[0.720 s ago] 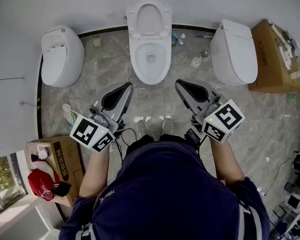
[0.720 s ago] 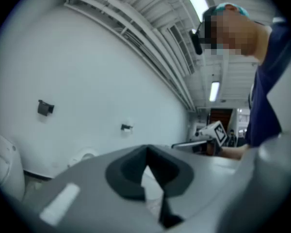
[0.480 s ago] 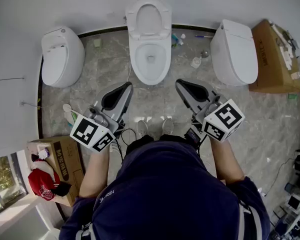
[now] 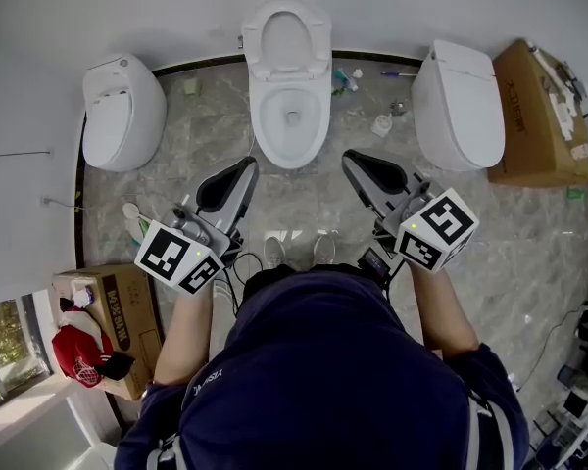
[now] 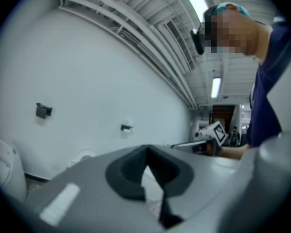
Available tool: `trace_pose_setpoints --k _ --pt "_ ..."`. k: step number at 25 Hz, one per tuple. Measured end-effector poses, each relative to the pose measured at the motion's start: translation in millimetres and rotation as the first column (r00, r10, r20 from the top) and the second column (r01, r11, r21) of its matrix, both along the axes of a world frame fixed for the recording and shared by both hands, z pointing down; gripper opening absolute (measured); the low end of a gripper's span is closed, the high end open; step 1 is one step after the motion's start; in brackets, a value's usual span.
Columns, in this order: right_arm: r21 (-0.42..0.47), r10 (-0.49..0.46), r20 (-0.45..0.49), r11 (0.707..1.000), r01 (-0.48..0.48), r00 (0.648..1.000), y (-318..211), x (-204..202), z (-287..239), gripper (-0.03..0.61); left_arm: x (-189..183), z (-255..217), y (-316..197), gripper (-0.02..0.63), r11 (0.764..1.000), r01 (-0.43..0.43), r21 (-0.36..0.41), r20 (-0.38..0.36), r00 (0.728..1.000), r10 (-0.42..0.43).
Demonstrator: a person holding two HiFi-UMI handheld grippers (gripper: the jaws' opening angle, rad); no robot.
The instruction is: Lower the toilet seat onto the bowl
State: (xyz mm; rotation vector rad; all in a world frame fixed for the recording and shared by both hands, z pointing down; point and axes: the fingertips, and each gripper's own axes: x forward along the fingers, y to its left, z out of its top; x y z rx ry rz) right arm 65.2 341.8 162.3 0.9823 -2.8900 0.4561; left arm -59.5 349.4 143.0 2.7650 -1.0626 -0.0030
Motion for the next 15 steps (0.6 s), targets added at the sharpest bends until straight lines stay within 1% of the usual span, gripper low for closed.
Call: trace_pose_setpoints --k 8,15 --pt "-0.023 -0.011 0.020 1.000 0.012 1.000 2.1 39.0 10.1 0.008 29.6 1.7 9.3 0.003 0.999 0.031 -0.004 0.024 0.999 -0.031" --pt "-0.040 -0.012 0.023 0.999 0.013 1.000 -2.1 48.9 20.6 0.008 31.4 10.9 6.0 0.003 0.998 0.054 -0.021 0.026 0.998 -0.054"
